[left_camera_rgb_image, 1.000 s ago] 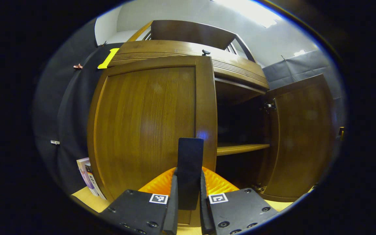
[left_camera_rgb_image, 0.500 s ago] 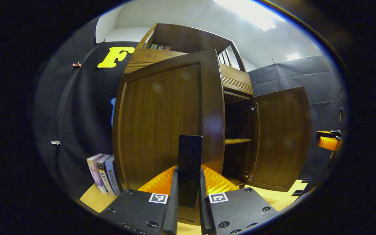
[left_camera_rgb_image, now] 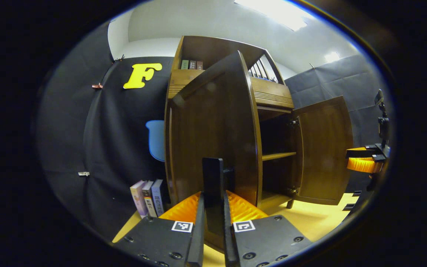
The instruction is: Open the right door of the double-door shoe cabinet with the right hand, and open the left door with the left hand.
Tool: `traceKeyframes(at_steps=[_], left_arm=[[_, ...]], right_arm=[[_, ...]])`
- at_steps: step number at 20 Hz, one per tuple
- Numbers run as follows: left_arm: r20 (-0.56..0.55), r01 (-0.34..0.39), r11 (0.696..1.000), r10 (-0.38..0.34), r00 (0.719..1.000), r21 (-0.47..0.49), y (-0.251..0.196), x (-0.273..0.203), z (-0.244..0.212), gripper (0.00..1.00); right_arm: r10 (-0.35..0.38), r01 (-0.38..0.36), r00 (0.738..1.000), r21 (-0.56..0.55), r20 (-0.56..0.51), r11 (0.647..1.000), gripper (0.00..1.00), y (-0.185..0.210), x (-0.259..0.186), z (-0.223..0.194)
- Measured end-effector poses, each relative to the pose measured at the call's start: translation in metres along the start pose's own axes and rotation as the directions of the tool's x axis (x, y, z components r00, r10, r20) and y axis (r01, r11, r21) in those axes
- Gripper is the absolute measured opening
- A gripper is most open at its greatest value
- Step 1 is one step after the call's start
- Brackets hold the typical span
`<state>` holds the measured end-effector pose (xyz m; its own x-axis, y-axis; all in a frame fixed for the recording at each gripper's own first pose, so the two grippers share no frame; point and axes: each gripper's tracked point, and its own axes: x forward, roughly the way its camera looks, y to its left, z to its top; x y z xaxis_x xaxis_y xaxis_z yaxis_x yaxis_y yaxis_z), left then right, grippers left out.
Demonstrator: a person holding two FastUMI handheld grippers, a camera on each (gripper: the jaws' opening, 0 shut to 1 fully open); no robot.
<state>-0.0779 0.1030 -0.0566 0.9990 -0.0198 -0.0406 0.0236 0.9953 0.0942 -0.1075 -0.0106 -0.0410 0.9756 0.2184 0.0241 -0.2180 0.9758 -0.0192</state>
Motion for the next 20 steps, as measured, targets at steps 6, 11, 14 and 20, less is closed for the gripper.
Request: traceKeyframes(at_steps=[6,11,14,20], left_arm=[[0.011,-0.094,0.996,0.094,0.996,-0.003,0.032,-0.017,0.000,0.20],[0.013,-0.159,0.987,0.159,0.987,0.016,0.058,-0.031,-0.002,0.19],[0.020,-0.215,0.976,0.214,0.977,0.028,0.072,-0.043,0.003,0.14],[-0.014,-0.224,0.974,0.224,0.974,-0.026,0.062,-0.070,0.009,0.13]], right_arm=[[0.003,-0.003,1.000,-0.035,0.010,0.999,0.99,0.019,0.020,-0.006],[0.025,-0.024,0.999,-0.028,0.024,0.999,0.97,0.037,0.034,-0.011],[0.058,-0.057,0.998,-0.019,0.012,0.998,0.98,0.046,0.041,-0.014],[0.104,-0.104,0.994,-0.013,0.019,0.994,0.99,0.054,0.047,-0.012]])
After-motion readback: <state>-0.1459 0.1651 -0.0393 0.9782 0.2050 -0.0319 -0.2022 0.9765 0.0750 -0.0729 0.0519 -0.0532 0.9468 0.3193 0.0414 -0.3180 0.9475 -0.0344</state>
